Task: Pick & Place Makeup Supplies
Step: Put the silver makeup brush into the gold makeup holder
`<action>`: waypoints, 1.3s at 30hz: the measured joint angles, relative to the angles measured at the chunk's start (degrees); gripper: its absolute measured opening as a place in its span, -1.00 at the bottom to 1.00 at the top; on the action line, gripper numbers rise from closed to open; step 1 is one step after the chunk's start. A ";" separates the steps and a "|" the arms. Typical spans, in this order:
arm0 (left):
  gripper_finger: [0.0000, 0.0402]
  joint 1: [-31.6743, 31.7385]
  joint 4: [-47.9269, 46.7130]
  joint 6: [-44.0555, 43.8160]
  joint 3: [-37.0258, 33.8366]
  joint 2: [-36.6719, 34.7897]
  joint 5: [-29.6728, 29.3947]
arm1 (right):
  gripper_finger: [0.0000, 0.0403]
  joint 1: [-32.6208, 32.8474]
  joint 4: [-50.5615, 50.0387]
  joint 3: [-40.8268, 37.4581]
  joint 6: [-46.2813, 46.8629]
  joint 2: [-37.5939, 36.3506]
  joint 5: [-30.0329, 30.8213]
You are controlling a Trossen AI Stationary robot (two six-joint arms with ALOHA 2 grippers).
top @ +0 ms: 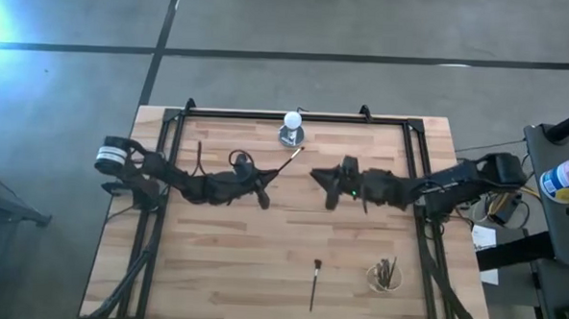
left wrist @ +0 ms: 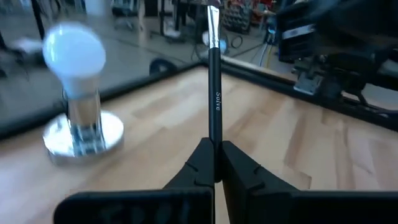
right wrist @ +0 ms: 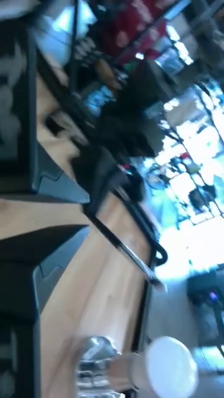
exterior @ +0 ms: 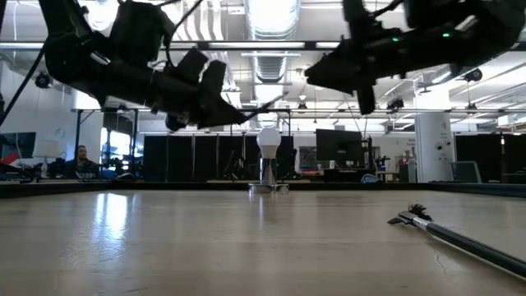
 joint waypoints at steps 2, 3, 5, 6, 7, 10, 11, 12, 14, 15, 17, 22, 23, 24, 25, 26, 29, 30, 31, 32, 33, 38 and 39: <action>-0.97 -0.75 0.08 2.84 1.09 0.00 -2.36 | -0.57 -1.75 0.22 2.44 1.31 2.05 -0.13; -0.97 -1.04 0.06 3.94 1.37 0.00 -3.19 | -0.51 -2.45 0.24 3.78 2.14 3.34 -0.13; -0.98 -1.39 0.10 5.71 2.14 0.00 -4.12 | -0.40 -3.76 0.15 6.22 3.56 5.67 -0.11; -0.98 -1.50 0.21 6.22 2.39 0.00 -4.18 | -0.36 -4.22 0.10 7.48 4.25 6.96 0.30; -0.98 -1.57 0.22 6.54 2.53 0.00 -4.34 | -0.31 -4.61 0.21 8.69 5.16 7.98 1.14; -0.98 -1.67 0.65 6.90 2.61 0.00 -4.44 | -0.21 -5.21 0.38 11.06 6.34 10.35 4.48; -0.98 -1.69 1.20 6.91 2.46 0.00 -4.44 | -0.20 -5.24 0.68 11.54 6.27 10.97 5.34; -0.98 -1.69 1.66 6.91 2.30 -0.01 -4.47 | -0.18 -5.36 1.08 11.80 6.04 11.52 5.81; -0.98 -1.73 1.72 6.93 2.04 -0.02 -4.46 | -0.18 -5.45 3.15 12.83 5.58 12.62 5.75; -0.98 -1.75 1.69 6.93 1.99 -0.02 -4.48 | -0.19 -5.47 3.93 12.98 5.46 12.90 5.78; -0.98 -1.90 2.08 7.27 1.96 -0.02 -4.48 | -0.24 -5.52 4.72 13.49 5.46 13.53 6.00; -0.98 -2.06 2.14 7.84 1.93 -0.04 -4.44 | -0.44 -5.76 6.39 13.54 4.96 14.18 6.30; -0.98 -2.06 2.13 7.86 1.93 -0.04 -4.44 | -0.50 -5.80 6.43 13.54 4.39 14.18 6.40; -0.98 -2.10 2.12 7.88 1.93 -0.04 -4.38 | -0.57 -5.80 6.45 13.54 3.68 14.18 6.46; -0.98 -2.11 2.12 7.92 1.93 -0.04 -4.14 | -0.64 -5.79 6.51 13.54 3.01 14.18 6.47; -0.98 -2.12 2.13 7.96 1.93 -0.04 -3.96 | -0.71 -5.78 6.57 13.54 2.57 14.11 6.47; -0.96 -2.03 2.10 7.92 1.93 -0.04 -2.66 | -0.90 -5.67 6.75 13.56 0.24 13.38 5.78; -0.92 -2.04 2.10 7.53 1.93 -0.04 -2.49 | -0.91 -5.49 6.71 13.58 -0.98 13.04 5.77; -0.87 -2.11 1.88 6.92 1.95 -0.11 -2.47 | -0.91 -5.45 6.55 13.58 -1.74 12.57 5.58; -0.81 -2.11 1.33 6.34 1.91 -0.13 -2.46 | -0.91 -5.41 5.92 13.57 -2.88 11.97 5.86; -0.75 -2.13 1.03 6.04 1.64 -0.13 -1.96 | -0.91 -5.30 4.85 13.54 -3.63 11.02 6.04; -0.55 -2.11 2.78 4.66 -0.76 -0.35 1.34 | -0.92 -4.09 -10.44 13.56 -4.46 2.14 7.53; -0.53 -2.01 3.30 4.80 -1.32 -0.37 2.15 | -0.93 -3.42 -13.97 13.56 -4.44 -0.06 8.02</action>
